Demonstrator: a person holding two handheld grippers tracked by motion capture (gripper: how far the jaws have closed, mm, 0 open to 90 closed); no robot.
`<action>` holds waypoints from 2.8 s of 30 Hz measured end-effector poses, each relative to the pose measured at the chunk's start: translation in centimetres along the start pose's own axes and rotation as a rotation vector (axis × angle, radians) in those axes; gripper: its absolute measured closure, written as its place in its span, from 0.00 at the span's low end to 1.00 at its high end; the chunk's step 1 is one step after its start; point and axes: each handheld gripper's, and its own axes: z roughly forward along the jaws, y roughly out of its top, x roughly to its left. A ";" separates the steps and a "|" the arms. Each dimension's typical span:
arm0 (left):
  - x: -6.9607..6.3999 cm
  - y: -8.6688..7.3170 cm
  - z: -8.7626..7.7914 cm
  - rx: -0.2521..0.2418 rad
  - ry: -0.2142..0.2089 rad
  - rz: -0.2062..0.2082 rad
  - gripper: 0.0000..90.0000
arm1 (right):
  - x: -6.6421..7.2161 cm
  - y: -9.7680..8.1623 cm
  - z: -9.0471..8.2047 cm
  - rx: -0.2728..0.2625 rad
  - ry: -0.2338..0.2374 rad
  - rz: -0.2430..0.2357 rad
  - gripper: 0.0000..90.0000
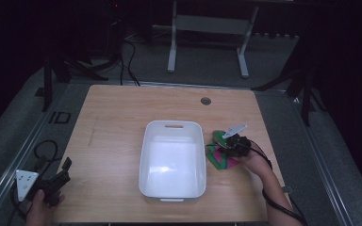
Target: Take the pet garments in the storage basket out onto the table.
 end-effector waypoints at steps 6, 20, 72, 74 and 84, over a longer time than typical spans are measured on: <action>0.0 0.0 0.0 -0.001 0.001 -0.004 0.16 | 0.1 0.7 -0.9 0.016 0.012 -0.013 0.64; 0.0 0.0 0.0 0.000 0.004 -0.002 0.16 | -0.3 2.1 -7.0 -0.094 -0.021 -0.002 0.45; 0.0 0.0 -0.1 -0.003 0.004 0.000 0.16 | 0.3 -18.2 -9.0 -0.368 -0.513 0.649 0.14; 0.0 0.0 -0.1 -0.003 0.005 0.000 0.16 | 0.5 -18.4 -9.3 -0.384 -0.520 0.663 0.14; 0.0 0.0 -0.1 -0.003 0.006 0.001 0.16 | 1.1 -19.2 -9.6 -0.482 -0.569 0.690 0.15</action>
